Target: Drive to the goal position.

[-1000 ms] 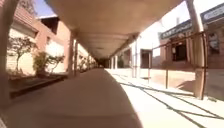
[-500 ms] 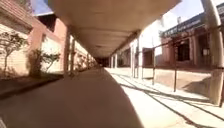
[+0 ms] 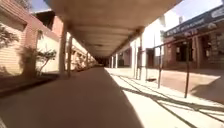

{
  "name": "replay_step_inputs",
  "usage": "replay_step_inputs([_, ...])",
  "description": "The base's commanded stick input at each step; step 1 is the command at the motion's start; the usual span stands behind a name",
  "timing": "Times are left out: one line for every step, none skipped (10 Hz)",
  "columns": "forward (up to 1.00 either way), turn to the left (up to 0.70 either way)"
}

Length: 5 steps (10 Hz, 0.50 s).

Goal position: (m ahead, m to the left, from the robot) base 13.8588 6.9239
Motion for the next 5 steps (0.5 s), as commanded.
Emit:
replay_step_inputs([0.85, 0.0])
replay_step_inputs([0.85, 0.0])
replay_step_inputs([0.85, 0.0])
replay_step_inputs([0.85, 0.0])
replay_step_inputs([0.85, 0.0])
